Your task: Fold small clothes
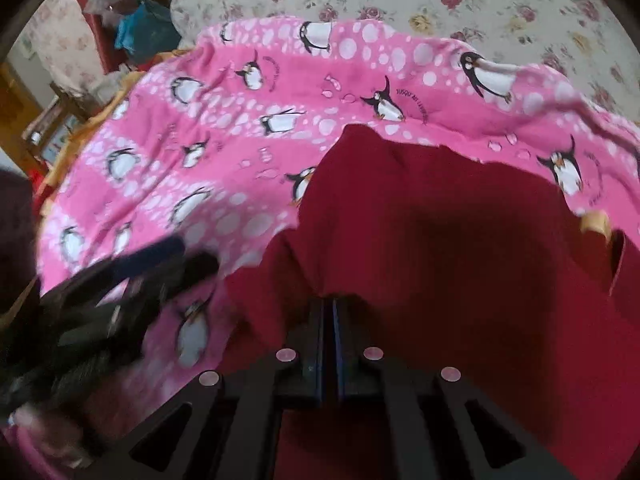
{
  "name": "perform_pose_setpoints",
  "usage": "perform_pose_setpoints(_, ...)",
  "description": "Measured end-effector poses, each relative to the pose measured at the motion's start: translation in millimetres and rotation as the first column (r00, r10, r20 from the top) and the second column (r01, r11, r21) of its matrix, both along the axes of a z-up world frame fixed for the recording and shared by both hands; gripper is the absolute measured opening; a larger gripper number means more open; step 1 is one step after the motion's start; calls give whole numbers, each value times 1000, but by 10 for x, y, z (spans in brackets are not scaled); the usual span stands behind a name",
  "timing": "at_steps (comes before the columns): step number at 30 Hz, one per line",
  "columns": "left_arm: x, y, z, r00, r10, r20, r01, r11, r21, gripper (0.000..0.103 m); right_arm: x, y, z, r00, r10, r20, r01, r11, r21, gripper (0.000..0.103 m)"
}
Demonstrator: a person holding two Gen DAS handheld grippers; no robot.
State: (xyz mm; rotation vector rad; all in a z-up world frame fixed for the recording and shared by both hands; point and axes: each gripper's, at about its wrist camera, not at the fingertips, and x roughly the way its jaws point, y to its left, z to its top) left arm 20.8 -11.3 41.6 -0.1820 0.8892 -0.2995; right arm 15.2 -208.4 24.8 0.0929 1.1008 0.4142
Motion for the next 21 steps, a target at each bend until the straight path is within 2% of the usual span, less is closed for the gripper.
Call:
perform_pose_setpoints(1,15,-22,7,1000,-7,2,7,1000,-11,54,-35,-46,35,1000,-3,-3,3,1000,3,8)
perform_pose_setpoints(3,8,-108,11,999,-44,0,44,999,-29,54,-165,-225,121,1000,-24,-5,24,1000,3,37)
perform_pose_setpoints(4,-3,-154,13,998,-61,5,61,998,-27,54,-260,-377,197,999,-50,1,50,999,7,56)
perform_pose_setpoints(5,-18,-200,14,997,-76,12,76,997,-19,54,-315,-423,263,998,-67,12,67,998,6,59)
perform_pose_setpoints(9,-29,-322,-32,994,-107,9,107,994,15,55,-618,-990,501,979,-184,84,190,979,-77,59)
perform_pose_setpoints(12,16,-363,-167,993,-111,-39,112,994,21,63,-746,-1460,525,957,-280,80,288,950,-119,59)
perform_pose_setpoints(15,24,-376,-242,992,-109,-61,110,994,20,65,-750,-1882,304,914,-402,58,404,884,-236,59)
perform_pose_setpoints(16,16,-374,-243,992,-109,-57,111,994,20,65,-749,-2005,219,901,-433,42,430,873,-232,59)
perform_pose_setpoints(18,-1,-364,-240,993,-107,-49,109,994,19,65,-794,-2180,138,887,-461,1,456,877,-149,59)
perform_pose_setpoints(21,-26,-345,-223,994,-102,-50,103,995,17,65,-959,-2228,275,882,-467,60,470,877,-96,59)
